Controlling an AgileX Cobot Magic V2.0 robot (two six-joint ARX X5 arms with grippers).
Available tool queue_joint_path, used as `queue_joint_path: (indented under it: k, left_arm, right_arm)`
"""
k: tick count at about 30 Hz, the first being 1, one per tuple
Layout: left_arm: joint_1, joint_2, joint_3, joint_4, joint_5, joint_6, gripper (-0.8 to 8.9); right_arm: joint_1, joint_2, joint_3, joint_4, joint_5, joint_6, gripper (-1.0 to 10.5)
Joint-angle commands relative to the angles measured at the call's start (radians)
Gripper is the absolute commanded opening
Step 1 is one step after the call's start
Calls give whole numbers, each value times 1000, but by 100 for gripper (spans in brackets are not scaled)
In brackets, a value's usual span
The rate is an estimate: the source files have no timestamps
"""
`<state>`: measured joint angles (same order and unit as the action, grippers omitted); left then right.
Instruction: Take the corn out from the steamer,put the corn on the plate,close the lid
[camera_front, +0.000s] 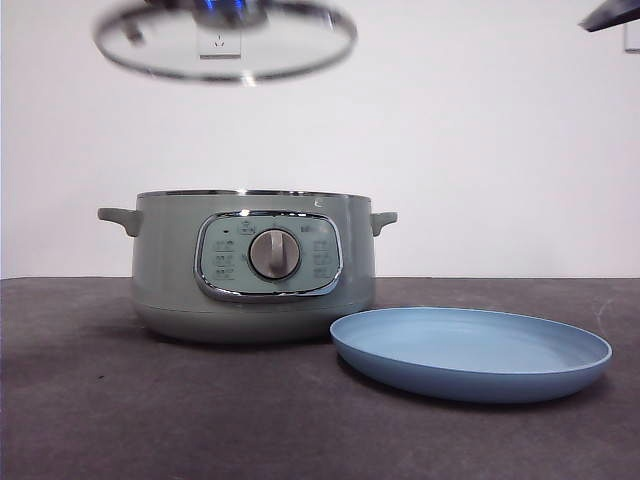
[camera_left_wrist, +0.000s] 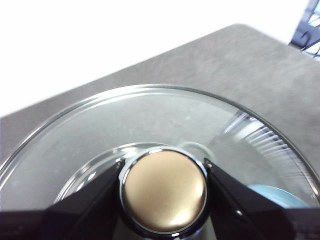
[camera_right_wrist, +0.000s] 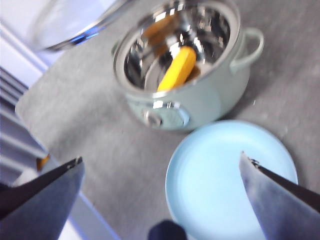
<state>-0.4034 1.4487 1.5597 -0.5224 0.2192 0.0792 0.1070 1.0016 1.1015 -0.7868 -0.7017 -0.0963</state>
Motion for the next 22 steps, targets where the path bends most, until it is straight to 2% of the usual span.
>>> queue_joint_path:
  k: [1,4,10,16,22]
  left_arm:
    - [0,-91,19,-6,4,10,-8]
    - [0,-180,19,-69,3,13,-8]
    - [0,-327,19,-213,-8,27,-8]
    - [0,-429,19,-351,-13,44,-8]
    - [-1,-513,19,-461,-58,50,-8]
  right_arm:
    - [23,21,2,84,2,90,537]
    - [67,50,2,175,23,153,536]
    - [190,154,23,300,111,215,536]
    - [310,352,169,299,211,219,536]
    - [407,599,420,239,340,206,536]
